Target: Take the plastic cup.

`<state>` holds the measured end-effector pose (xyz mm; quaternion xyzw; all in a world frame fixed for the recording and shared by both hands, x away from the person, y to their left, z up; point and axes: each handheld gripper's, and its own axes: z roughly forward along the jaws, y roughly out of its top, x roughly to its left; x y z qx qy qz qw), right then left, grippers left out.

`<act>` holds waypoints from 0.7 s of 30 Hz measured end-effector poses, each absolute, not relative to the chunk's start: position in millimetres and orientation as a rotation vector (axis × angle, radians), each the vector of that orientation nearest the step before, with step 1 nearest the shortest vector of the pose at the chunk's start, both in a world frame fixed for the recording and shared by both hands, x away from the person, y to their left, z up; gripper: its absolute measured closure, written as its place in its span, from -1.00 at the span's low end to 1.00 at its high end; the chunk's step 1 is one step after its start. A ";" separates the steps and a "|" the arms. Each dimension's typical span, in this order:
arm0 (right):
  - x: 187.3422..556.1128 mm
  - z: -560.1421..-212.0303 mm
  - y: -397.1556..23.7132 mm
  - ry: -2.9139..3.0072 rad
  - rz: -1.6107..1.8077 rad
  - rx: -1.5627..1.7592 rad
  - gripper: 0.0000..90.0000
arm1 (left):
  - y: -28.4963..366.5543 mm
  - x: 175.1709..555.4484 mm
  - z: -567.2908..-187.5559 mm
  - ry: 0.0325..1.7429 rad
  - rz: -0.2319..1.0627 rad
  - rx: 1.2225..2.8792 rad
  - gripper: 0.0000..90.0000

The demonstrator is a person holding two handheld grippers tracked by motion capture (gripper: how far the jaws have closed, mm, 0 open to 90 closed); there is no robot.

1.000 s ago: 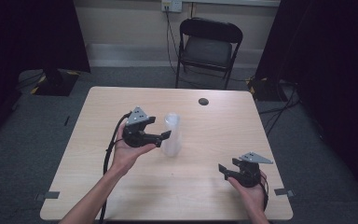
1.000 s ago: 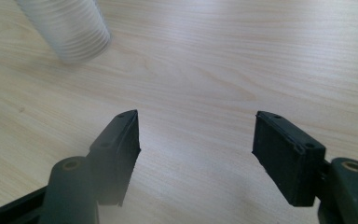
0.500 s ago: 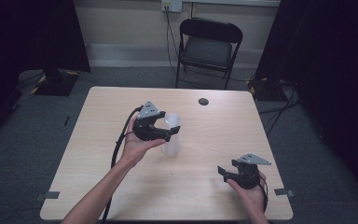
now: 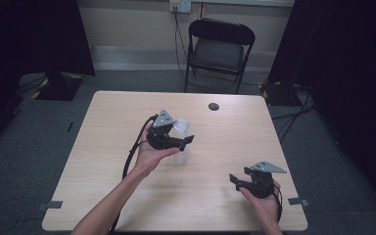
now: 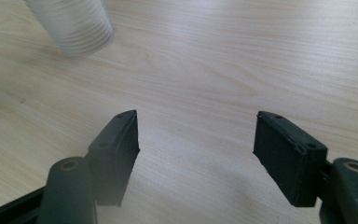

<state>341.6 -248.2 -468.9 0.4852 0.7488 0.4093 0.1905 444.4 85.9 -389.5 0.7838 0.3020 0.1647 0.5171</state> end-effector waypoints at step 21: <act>341.2 -470.0 -251.9 2.097 1.166 1.386 -0.32 | 84.1 461.2 -415.8 0.780 0.370 1.924 -0.61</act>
